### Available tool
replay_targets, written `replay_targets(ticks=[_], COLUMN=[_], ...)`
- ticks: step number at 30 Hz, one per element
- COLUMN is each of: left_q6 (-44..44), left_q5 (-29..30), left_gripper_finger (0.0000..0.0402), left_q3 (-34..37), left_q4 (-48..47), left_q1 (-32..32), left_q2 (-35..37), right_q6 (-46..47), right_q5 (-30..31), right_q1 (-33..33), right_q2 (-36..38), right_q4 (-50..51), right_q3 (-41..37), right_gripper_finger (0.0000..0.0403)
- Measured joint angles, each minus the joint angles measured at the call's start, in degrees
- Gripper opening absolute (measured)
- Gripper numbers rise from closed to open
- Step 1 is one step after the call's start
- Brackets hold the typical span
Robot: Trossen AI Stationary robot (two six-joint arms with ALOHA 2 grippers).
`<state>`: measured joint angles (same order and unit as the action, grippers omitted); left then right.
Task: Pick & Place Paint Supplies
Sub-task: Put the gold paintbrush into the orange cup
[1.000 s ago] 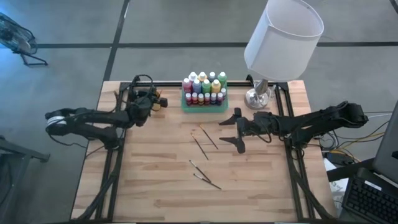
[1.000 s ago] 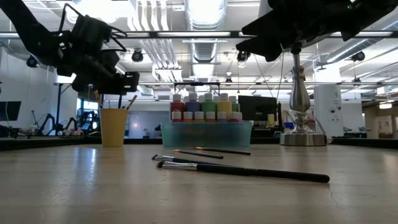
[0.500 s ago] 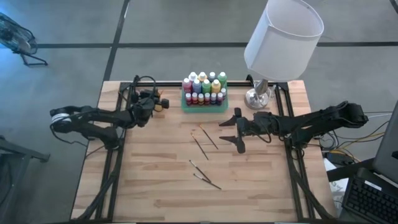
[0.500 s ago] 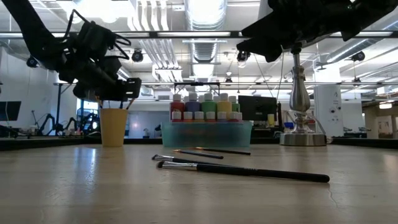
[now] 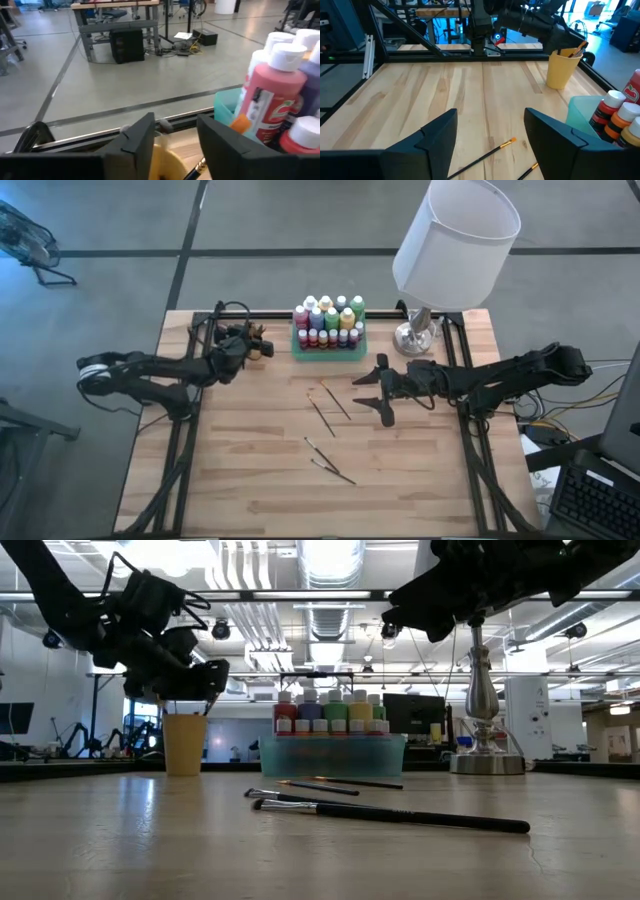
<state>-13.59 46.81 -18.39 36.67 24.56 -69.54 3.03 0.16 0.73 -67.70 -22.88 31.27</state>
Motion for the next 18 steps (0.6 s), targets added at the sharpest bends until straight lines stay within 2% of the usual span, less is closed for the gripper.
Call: replay_targets(ticks=[4, 12, 15, 18], left_q6=[0.60, 4.27, 5.94, 6.04], left_q5=[-2.51, -10.40, -15.16, -22.89], left_gripper_finger=[0.0170, 0.0170, 0.0169, 0.0170], left_q3=[0.00, -0.14, -0.57, -1.02], left_q4=[0.01, 0.20, 0.22, 0.24], left_q1=[-0.49, -3.05, -4.58, -5.97], left_q2=[2.67, 13.17, 17.37, 21.27], right_q6=[-0.63, -0.87, 1.27, 1.77], right_q5=[0.00, -0.02, -0.04, -0.04], right_q1=[0.00, 0.04, 0.02, 0.02], right_q2=[-0.02, -0.02, -0.02, -0.02], right_q4=[-0.03, -0.06, -0.07, -0.27], right_q3=[0.00, 0.11, 0.11, 0.13], right_gripper_finger=[0.0220, 0.0232, 0.0242, 0.0253])
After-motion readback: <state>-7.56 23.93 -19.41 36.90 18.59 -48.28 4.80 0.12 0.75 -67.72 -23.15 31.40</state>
